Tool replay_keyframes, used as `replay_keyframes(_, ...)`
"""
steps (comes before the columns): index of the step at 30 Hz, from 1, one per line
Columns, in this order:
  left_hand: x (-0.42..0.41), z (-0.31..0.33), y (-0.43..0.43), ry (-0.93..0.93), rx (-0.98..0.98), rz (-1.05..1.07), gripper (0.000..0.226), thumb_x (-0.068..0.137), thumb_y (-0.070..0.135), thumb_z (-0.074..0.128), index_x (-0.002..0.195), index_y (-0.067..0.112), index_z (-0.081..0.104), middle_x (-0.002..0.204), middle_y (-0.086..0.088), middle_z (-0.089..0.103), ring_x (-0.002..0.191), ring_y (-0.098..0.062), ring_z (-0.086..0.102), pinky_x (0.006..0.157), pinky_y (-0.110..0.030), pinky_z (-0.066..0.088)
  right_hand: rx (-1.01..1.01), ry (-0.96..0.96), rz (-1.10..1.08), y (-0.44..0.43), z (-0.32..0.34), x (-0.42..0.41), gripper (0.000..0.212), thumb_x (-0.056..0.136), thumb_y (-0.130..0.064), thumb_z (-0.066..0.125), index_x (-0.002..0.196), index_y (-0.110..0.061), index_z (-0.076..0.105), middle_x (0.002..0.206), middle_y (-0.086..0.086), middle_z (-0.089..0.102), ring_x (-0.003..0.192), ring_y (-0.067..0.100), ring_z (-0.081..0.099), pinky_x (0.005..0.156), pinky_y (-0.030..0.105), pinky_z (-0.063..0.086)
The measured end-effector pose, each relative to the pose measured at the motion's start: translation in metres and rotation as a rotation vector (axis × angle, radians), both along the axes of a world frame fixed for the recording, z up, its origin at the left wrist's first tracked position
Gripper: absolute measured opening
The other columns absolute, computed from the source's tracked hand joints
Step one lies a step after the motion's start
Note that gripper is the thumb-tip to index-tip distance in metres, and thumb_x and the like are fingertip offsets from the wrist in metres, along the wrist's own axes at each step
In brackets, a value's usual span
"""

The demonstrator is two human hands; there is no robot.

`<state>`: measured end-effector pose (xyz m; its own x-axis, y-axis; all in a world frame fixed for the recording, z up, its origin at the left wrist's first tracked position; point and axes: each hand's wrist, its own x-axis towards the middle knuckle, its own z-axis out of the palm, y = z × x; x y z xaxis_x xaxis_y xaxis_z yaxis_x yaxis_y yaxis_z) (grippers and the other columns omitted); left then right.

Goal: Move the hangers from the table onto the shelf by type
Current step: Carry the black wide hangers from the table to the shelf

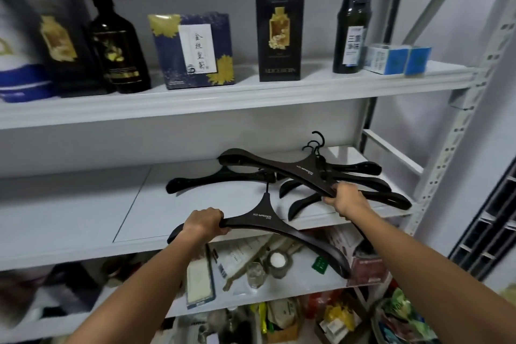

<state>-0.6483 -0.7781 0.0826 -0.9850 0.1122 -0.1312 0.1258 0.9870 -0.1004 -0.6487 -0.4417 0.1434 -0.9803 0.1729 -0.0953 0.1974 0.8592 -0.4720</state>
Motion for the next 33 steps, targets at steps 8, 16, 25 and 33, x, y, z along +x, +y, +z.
replay_keyframes(8, -0.006, 0.002, -0.028, 0.05, 0.043, 0.166, 0.039, 0.091, 0.053, 0.048, 0.099, 0.017, 0.06, 0.096, -0.002, 0.064, 0.088, -0.024, 0.063, 0.068, -0.03, 0.041, 0.015, -0.036, 0.12, -0.022, 0.005, -0.048, 0.025, 0.091, -0.03, 0.062, 0.111, -0.016, 0.065, 0.085, 0.008, 0.061, 0.08, 0.028, 0.063, 0.07, 0.034, 0.052)
replay_keyframes(16, -0.037, -0.01, -0.068, 0.143, 0.001, 0.197, 0.043, 0.091, 0.053, 0.048, 0.098, 0.012, 0.06, 0.098, -0.005, 0.066, 0.086, -0.026, 0.065, 0.068, -0.031, 0.043, -0.039, 0.027, 0.133, -0.049, -0.003, -0.085, 0.027, 0.09, -0.031, 0.065, 0.106, -0.01, 0.069, 0.095, 0.013, 0.068, 0.093, 0.033, 0.064, 0.08, 0.037, 0.052)
replay_keyframes(25, -0.116, -0.024, -0.107, 0.044, 0.048, 0.203, 0.041, 0.092, 0.047, 0.05, 0.11, 0.011, 0.059, 0.109, -0.007, 0.064, 0.1, -0.026, 0.063, 0.08, -0.033, 0.046, 0.005, -0.007, 0.043, -0.091, -0.009, -0.132, 0.027, 0.09, -0.029, 0.064, 0.105, -0.007, 0.066, 0.097, 0.019, 0.067, 0.091, 0.034, 0.066, 0.081, 0.044, 0.056)
replay_keyframes(33, -0.158, -0.048, -0.117, 0.003, 0.04, 0.149, 0.04, 0.092, 0.045, 0.05, 0.111, 0.011, 0.058, 0.11, -0.007, 0.063, 0.1, -0.026, 0.063, 0.079, -0.032, 0.047, 0.029, -0.028, -0.021, -0.117, -0.019, -0.157, 0.024, 0.09, -0.03, 0.064, 0.099, -0.007, 0.064, 0.087, 0.013, 0.061, 0.083, 0.029, 0.06, 0.082, 0.044, 0.055)
